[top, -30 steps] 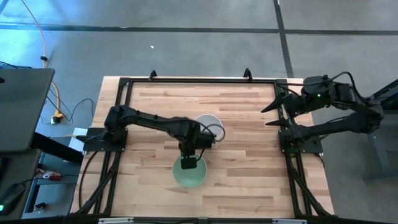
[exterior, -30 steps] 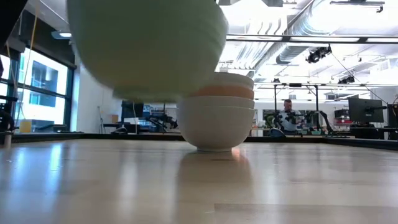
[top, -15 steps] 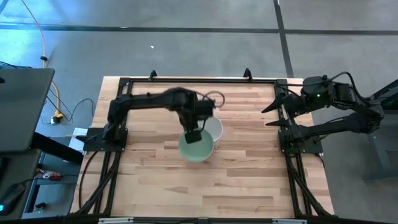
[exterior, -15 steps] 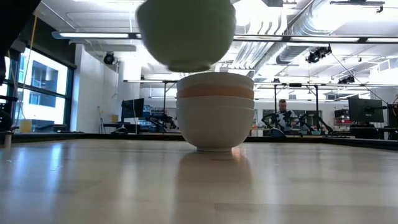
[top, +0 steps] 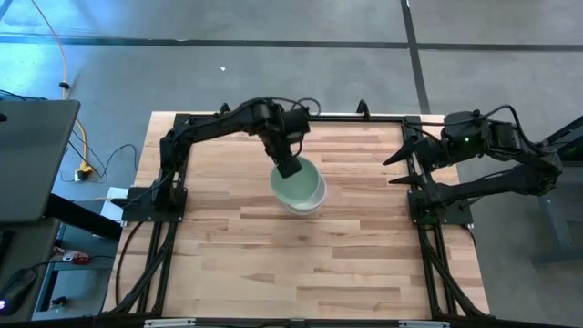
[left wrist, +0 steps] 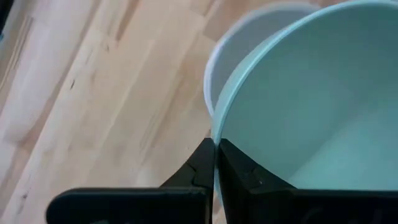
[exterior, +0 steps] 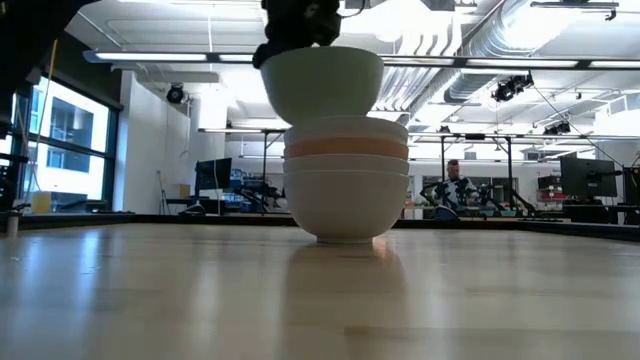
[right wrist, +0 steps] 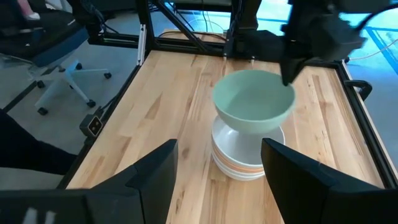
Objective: Nest bowls inside each other
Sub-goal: Stack the green bowl on top of the white bowl
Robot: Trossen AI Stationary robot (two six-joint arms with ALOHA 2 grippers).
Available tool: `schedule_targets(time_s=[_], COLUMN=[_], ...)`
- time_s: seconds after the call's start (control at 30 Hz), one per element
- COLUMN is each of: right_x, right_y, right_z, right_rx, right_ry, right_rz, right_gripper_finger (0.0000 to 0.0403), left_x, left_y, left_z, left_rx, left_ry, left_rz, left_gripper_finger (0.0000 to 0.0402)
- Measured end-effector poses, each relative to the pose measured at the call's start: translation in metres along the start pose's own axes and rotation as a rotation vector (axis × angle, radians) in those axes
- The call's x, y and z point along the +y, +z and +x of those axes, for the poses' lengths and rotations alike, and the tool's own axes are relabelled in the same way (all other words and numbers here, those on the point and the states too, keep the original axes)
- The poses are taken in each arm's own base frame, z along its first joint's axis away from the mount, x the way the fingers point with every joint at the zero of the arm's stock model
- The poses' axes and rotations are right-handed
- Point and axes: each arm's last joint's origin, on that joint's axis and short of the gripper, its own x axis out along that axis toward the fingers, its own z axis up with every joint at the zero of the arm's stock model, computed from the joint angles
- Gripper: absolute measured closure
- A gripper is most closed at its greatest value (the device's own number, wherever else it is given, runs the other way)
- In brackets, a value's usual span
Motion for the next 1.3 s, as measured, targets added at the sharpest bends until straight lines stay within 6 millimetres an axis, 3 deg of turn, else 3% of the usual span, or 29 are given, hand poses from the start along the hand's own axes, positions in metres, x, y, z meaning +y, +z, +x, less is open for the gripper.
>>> schedule_targets(time_s=[0.3, 0.67, 0.9, 1.3], right_x=[0.0, 0.0, 0.0, 0.0], right_y=[0.001, 0.001, 0.001, 0.001], right_z=[0.0, 0.0, 0.0, 0.0], right_rx=[-0.012, -0.011, -0.01, -0.004], right_ry=[-0.001, -0.002, -0.001, 0.0], right_rz=[-0.007, -0.006, 0.0, 0.004], right_gripper_finger=[0.0179, 0.0179, 0.0179, 0.0179], left_x=[0.012, -0.007, -0.008, -0.007], left_y=[0.015, 0.024, 0.027, 0.028], left_z=[0.006, 0.047, 0.065, 0.068], left_rx=[-0.054, 0.047, 0.093, 0.1], left_ry=[-0.093, -0.108, -0.089, -0.062], left_rz=[-0.091, -0.069, -0.071, -0.072], left_gripper_finger=[0.0401, 0.0401, 0.0401, 0.0401])
